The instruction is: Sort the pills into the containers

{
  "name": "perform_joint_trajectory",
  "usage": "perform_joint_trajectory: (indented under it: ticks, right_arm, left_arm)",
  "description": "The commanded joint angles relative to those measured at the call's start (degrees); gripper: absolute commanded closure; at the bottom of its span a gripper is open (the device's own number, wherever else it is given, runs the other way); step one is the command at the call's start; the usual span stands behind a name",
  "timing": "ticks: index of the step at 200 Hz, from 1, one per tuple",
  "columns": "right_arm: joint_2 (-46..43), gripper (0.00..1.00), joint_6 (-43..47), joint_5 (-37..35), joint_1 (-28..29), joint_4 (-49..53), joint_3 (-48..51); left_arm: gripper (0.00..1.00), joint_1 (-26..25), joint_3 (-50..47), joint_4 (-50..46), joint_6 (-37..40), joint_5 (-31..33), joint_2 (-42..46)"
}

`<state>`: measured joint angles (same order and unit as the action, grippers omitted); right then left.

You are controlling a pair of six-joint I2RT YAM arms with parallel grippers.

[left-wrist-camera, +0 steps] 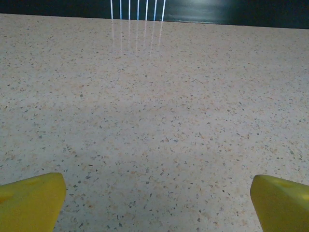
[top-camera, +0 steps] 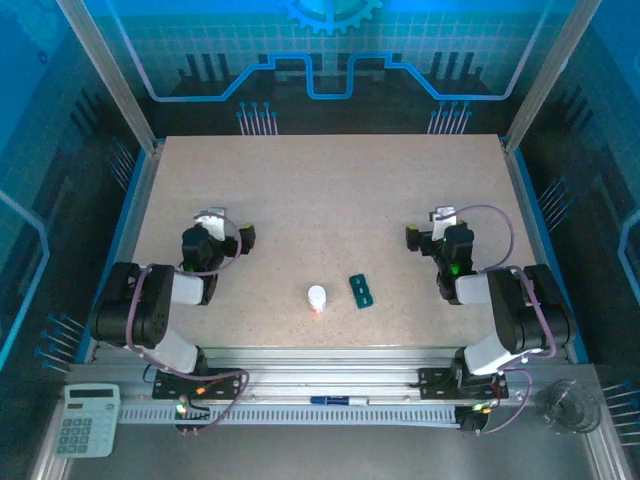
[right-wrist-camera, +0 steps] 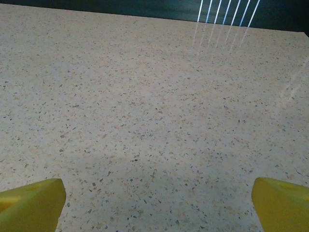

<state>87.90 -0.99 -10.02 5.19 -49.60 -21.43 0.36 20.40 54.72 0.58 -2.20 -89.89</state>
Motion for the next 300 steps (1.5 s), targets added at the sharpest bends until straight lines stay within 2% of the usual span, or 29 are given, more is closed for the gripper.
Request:
perform_joint_trajectory:
  ticks: [1, 189, 225, 253, 277, 300]
  right_arm:
    - [0.08, 0.0, 0.99, 0.11, -0.35, -1.38, -1.12]
    - [-0.01, 0.0, 0.84, 1.2, -0.84, -1.28, -1.16]
    - [-3.0, 0.0, 0.3, -3.24, 0.15, -2.25, 0.59]
    - [-8.08, 0.0, -0.77, -6.16, 0.25, 3.57, -0.1]
    - [-12.88, 0.0, -2.55, -7.3, 0.26, 15.84, -4.13]
    - [-16.56, 0.0, -11.13, -7.32, -0.42, 26.83, -8.82]
  left_arm:
    - [0.01, -0.31, -0.52, 1.8, 1.35, 0.07, 1.12]
    - [0.01, 0.88, 1.79, -2.24, -0.58, 1.13, 0.93]
    - [0.01, 0.78, 1.66, -3.7, -0.47, 1.04, 2.94]
    - [0.01, 0.8, 2.43, -7.68, -0.93, 2.3, 5.86]
    - [0.01, 0.78, 3.2, -12.25, -1.84, 3.46, 8.89]
    - [0.01, 0.78, 5.29, -19.57, -3.61, 3.91, 11.79]
